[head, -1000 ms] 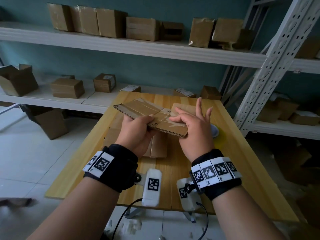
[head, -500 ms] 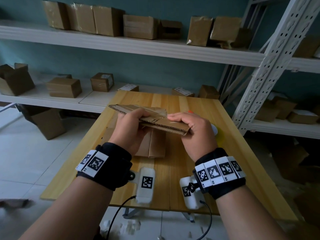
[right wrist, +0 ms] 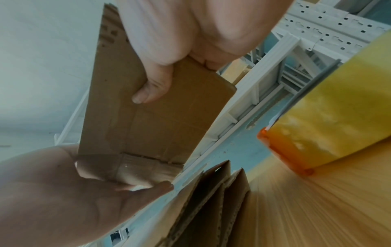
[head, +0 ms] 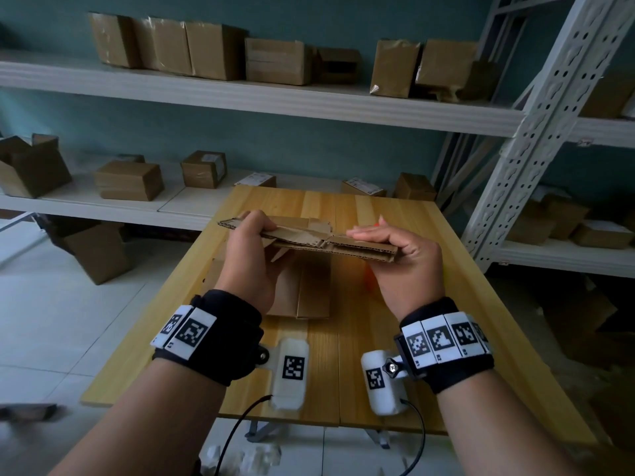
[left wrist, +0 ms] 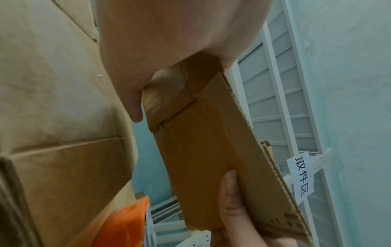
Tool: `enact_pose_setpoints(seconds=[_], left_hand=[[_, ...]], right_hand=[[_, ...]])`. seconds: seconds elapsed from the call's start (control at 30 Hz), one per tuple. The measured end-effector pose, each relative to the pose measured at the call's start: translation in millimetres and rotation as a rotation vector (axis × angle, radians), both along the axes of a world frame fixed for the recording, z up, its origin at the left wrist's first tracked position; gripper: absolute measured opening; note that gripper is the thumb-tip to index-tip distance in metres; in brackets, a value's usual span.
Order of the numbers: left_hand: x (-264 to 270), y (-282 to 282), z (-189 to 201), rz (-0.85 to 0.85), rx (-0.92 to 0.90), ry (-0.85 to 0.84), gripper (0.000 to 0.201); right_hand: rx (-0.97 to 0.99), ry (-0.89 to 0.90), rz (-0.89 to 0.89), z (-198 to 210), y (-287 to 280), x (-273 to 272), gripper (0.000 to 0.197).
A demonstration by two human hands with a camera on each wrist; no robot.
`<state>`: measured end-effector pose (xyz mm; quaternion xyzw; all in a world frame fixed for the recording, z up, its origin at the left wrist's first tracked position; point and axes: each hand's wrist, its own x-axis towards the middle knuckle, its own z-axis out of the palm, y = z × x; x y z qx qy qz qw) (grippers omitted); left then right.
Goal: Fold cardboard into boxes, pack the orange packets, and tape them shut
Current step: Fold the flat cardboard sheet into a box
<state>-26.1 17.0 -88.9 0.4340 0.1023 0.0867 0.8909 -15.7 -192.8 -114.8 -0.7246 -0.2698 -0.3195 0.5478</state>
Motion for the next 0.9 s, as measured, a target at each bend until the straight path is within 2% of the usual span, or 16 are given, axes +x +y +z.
enact_pose_setpoints(seconds=[0.1, 0.17, 0.23, 0.3, 0.37, 0.47, 0.63, 0.73, 0.9], left_hand=[[1, 4, -1, 0.063, -0.016, -0.047, 0.059], [-1, 4, 1, 0.116, 0.042, -0.074, 0.049], [-5, 5, 1, 0.141, 0.178, -0.106, 0.037], [-8, 6, -3, 0.132, 0.438, -0.186, 0.039], [-10, 4, -5, 0.091, 0.615, -0.309, 0.039], [-10, 2, -7, 0.104, 0.865, -0.482, 0.042], [8, 11, -20, 0.149, 0.816, -0.467, 0.032], [16, 15, -27, 0.125, 0.807, -0.487, 0.033], [15, 10, -31, 0.106, 0.819, -0.489, 0.027]], right_hand=[[0.033, 0.007, -0.005, 1, -3, 3, 0.027], [0.072, 0.013, -0.003, 2, -4, 4, 0.024], [0.143, 0.060, 0.006, 5, -5, -1, 0.019], [0.195, 0.148, -0.064, 11, -6, -5, 0.016], [0.210, 0.202, -0.193, 14, -10, -5, 0.018], [0.250, 0.226, -0.258, 18, -22, -3, 0.023], [0.142, 0.236, -0.176, 16, -34, -3, 0.022], [0.160, 0.213, -0.043, 11, -35, -3, 0.024], [0.209, 0.230, -0.002, 6, -38, -3, 0.025]])
